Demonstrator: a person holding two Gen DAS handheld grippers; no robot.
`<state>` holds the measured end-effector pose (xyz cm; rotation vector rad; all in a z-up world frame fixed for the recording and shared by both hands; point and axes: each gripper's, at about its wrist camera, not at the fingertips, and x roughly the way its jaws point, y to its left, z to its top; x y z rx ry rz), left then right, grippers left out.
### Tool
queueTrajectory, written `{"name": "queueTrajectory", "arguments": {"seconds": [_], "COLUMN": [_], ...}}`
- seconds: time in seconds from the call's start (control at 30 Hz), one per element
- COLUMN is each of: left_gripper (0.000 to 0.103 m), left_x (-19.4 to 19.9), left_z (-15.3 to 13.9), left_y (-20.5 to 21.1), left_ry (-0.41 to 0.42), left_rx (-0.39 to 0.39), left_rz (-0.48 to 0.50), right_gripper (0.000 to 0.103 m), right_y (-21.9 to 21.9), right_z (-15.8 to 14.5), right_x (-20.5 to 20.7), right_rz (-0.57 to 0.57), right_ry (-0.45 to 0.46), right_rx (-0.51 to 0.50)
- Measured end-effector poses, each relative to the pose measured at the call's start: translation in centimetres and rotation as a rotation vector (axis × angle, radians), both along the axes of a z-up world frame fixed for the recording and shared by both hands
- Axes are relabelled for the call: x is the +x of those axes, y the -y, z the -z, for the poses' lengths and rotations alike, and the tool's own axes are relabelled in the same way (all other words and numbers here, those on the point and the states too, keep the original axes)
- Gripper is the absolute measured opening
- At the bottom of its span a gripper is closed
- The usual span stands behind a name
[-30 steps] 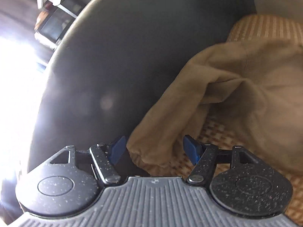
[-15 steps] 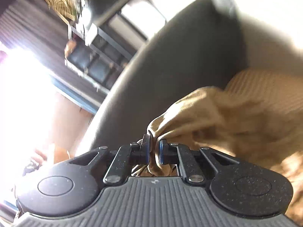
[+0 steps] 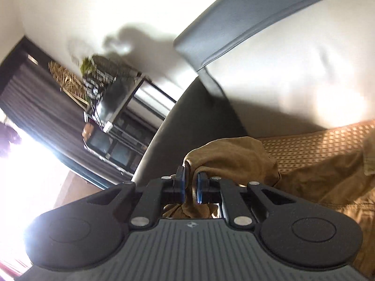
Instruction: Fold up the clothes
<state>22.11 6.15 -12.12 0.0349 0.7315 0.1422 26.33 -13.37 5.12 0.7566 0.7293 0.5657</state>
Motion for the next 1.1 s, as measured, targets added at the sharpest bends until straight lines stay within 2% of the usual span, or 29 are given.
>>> {"name": "queueTrajectory", "arguments": {"seconds": [0.03, 0.1, 0.13, 0.17, 0.2, 0.3, 0.37, 0.43, 0.5, 0.53, 0.57, 0.63, 0.7, 0.77, 0.8, 0.83, 0.9, 1.0, 1.1], "left_gripper": [0.080, 0.041, 0.007, 0.006, 0.006, 0.007, 0.008, 0.011, 0.017, 0.021, 0.023, 0.030, 0.030, 0.034, 0.034, 0.034, 0.034, 0.034, 0.044], "left_x": [0.7, 2.9, 2.9, 2.9, 2.2, 0.4, -0.4, -0.9, -1.1, -1.1, -1.0, -1.3, -1.1, -1.2, -1.4, -1.4, -1.4, -1.2, -1.2], "left_z": [0.5, 2.0, 2.0, 1.9, 1.5, 1.2, 1.7, 2.5, 3.3, 3.6, 4.0, 3.8, 3.7, 3.4, 3.3, 3.2, 2.9, 2.9, 3.2], "left_y": [0.4, 1.4, 1.4, 1.3, 1.4, 2.5, 3.7, 4.8, 5.4, 5.3, 5.2, 4.8, 4.5, 4.8, 4.8, 5.0, 5.3, 5.7, 6.1], "left_ry": [-0.010, -0.035, -0.043, -0.051, -0.027, 0.016, 0.009, -0.001, -0.010, -0.020, -0.031, -0.049, -0.062, -0.072, -0.077, -0.081, -0.086, -0.088, -0.072], "left_rx": [-0.002, -0.018, -0.046, -0.075, -0.055, 0.043, 0.132, 0.217, 0.284, 0.299, 0.311, 0.308, 0.294, 0.279, 0.275, 0.271, 0.267, 0.266, 0.293], "left_rz": [0.012, 0.056, 0.090, 0.125, 0.153, 0.299, 0.394, 0.466, 0.502, 0.504, 0.506, 0.496, 0.482, 0.465, 0.455, 0.449, 0.435, 0.415, 0.410], "right_gripper": [0.011, 0.011, 0.011, 0.011, 0.011, 0.011, 0.013, 0.023, 0.029, 0.030, 0.030, 0.029, 0.031, 0.040, 0.051, 0.056, 0.056, 0.056, 0.055], "right_y": [0.8, 2.5, 3.4, 4.9, 6.7, 12.0, 15.4, 18.2, 20.3, 21.0, 21.6, 22.3, 21.9, 21.2, 20.4, 19.6, 18.3, 17.8, 17.2], "right_z": [0.2, 0.8, 1.0, 1.5, 1.9, 5.1, 8.4, 13.1, 17.9, 19.6, 20.6, 21.4, 20.9, 20.2, 19.9, 19.8, 20.2, 21.5, 22.8], "right_x": [-0.3, -1.3, -1.8, -2.8, -3.9, -7.7, -10.5, -13.0, -15.5, -16.9, -18.3, -20.6, -22.0, -23.1, -23.2, -23.2, -22.9, -22.6, -22.2], "right_rz": [0.007, 0.014, 0.017, 0.019, 0.021, 0.054, 0.110, 0.159, 0.234, 0.274, 0.302, 0.331, 0.333, 0.325, 0.314, 0.297, 0.277, 0.317, 0.356], "right_ry": [-0.003, -0.001, 0.002, 0.010, 0.022, 0.026, 0.005, -0.111, -0.293, -0.356, -0.373, -0.365, -0.332, -0.297, -0.278, -0.265, -0.261, -0.304, -0.347], "right_rx": [0.013, 0.043, 0.058, 0.072, 0.085, 0.102, 0.061, 0.020, -0.034, -0.060, -0.064, -0.052, -0.050, -0.063, -0.091, -0.108, -0.125, -0.147, -0.169]}}
